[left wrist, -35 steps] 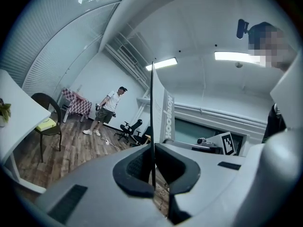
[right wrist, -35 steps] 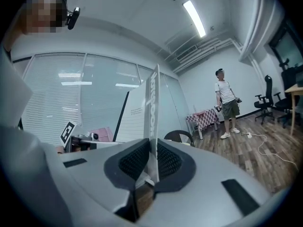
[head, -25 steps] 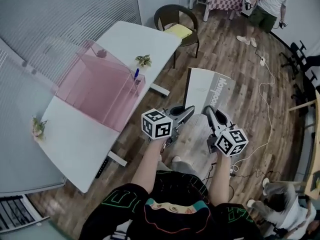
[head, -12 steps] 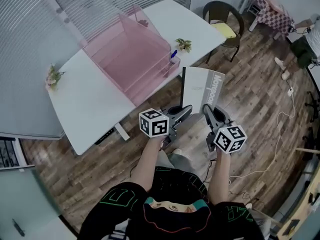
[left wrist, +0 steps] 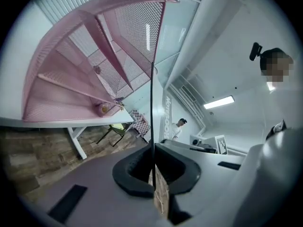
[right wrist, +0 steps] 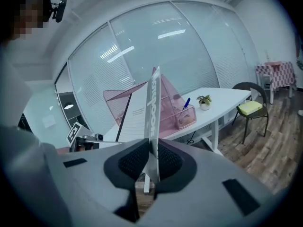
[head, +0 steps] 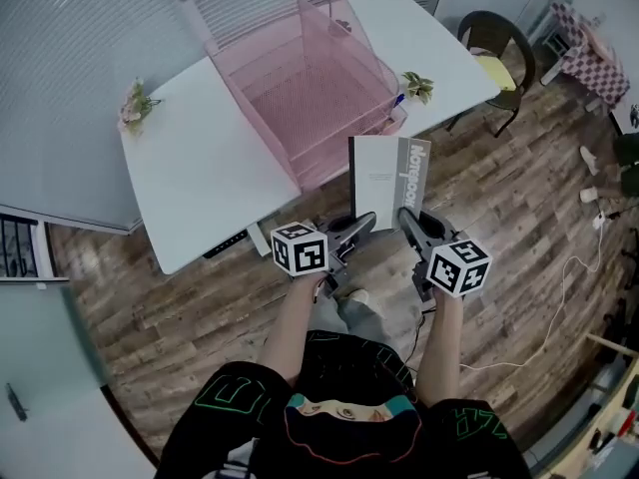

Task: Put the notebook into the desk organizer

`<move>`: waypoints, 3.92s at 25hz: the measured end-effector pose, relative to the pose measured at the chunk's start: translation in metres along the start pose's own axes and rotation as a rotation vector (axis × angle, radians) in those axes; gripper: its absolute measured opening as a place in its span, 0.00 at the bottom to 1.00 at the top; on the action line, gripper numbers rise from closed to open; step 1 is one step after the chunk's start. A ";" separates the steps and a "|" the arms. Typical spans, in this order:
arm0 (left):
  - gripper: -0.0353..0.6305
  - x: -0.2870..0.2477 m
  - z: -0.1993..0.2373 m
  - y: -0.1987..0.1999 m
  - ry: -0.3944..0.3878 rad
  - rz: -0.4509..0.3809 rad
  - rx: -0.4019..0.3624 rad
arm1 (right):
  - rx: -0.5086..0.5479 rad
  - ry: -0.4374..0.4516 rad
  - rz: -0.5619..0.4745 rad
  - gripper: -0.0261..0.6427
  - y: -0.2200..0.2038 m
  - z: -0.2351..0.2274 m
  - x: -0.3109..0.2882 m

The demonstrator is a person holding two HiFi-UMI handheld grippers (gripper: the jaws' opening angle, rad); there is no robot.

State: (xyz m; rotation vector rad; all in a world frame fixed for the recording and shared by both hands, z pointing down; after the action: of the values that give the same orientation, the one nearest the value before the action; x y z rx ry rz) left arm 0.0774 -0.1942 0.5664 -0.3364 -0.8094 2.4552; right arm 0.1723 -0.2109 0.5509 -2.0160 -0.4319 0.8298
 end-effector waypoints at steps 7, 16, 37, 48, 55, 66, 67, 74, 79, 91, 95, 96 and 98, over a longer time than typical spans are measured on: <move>0.06 0.030 0.016 0.013 0.015 -0.085 0.086 | 0.010 0.102 0.088 0.08 0.006 0.018 -0.035; 0.06 0.047 0.025 0.042 -0.016 -0.195 0.156 | 0.046 0.153 0.125 0.12 0.032 0.029 -0.067; 0.04 0.034 0.009 0.087 -0.134 -0.244 -0.002 | 0.073 0.126 0.007 0.36 0.104 0.044 -0.130; 0.04 0.018 0.021 0.105 -0.053 -0.272 -0.035 | 0.150 -0.049 0.044 0.18 0.079 0.015 -0.090; 0.04 0.020 0.019 0.097 -0.053 -0.233 -0.059 | 0.193 -0.012 0.022 0.05 0.084 0.035 -0.111; 0.04 0.002 -0.022 0.100 -0.048 -0.153 -0.331 | 0.147 -0.198 -0.150 0.05 0.111 0.012 -0.081; 0.04 -0.005 -0.030 0.102 -0.048 -0.146 -0.373 | 0.138 -0.220 -0.189 0.05 0.116 0.006 -0.068; 0.04 -0.066 -0.089 0.120 -0.040 -0.145 -0.620 | 0.173 -0.374 -0.449 0.04 0.150 -0.021 0.032; 0.04 -0.098 -0.129 0.127 -0.055 -0.166 -0.696 | 0.183 -0.533 -0.474 0.04 0.152 -0.041 0.100; 0.04 -0.156 -0.196 0.113 -0.099 -0.203 -0.788 | 0.237 -0.777 -0.596 0.04 0.154 -0.058 0.223; 0.04 -0.166 -0.201 0.109 -0.108 -0.200 -0.786 | 0.258 -0.801 -0.608 0.04 0.155 -0.060 0.234; 0.04 -0.167 -0.203 0.108 -0.110 -0.198 -0.787 | 0.262 -0.805 -0.611 0.04 0.156 -0.060 0.236; 0.04 -0.169 -0.203 0.107 -0.110 -0.196 -0.788 | 0.267 -0.818 -0.613 0.04 0.157 -0.061 0.239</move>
State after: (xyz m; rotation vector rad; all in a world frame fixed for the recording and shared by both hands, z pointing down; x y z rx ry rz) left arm 0.2526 -0.2635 0.3521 -0.3734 -1.7527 1.8904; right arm 0.3842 -0.1949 0.3497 -1.1145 -1.2455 1.1968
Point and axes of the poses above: the fingertips, and each gripper's own axes: x backward along the fingers, z to its left, y out of its top, the point moved 2 cm from there along x, backward along the fingers, and after that the axes turned 1 degree about x, right-handed, at the moved point
